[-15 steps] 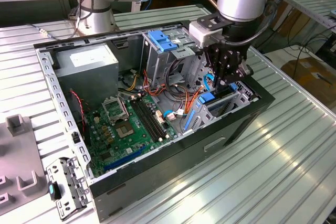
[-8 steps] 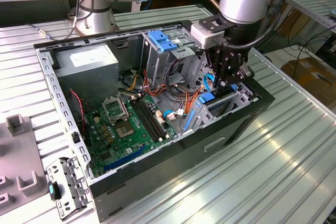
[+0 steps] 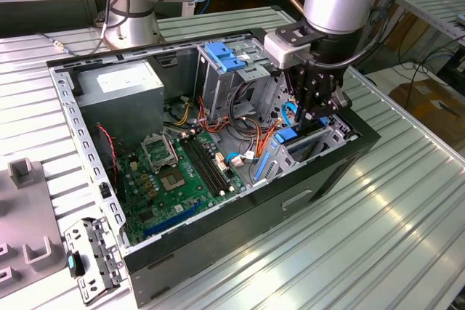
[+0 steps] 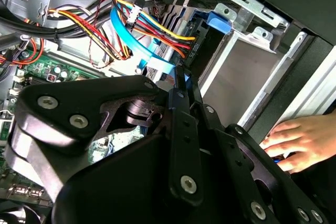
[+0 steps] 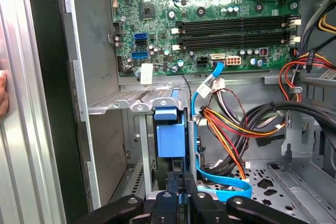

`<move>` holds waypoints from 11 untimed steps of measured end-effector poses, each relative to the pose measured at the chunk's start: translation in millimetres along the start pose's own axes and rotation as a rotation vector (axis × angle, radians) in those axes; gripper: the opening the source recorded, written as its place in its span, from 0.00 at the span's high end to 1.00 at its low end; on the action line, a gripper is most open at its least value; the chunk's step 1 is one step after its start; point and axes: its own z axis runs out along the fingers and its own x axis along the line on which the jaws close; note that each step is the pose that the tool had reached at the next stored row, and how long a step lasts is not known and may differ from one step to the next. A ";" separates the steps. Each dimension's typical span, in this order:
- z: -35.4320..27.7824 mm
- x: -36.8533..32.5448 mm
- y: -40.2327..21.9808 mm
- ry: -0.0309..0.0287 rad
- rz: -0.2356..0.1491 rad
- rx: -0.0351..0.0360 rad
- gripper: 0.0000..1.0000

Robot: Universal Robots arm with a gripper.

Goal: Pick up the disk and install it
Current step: 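Insert the second disk wire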

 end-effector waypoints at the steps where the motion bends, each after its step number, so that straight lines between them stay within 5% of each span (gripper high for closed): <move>1: 0.0 0.0 0.0 -0.0001 0.000 0.0000 0.84; 11: 0.4 -0.1 -0.9 -0.0027 0.000 -0.0001 0.84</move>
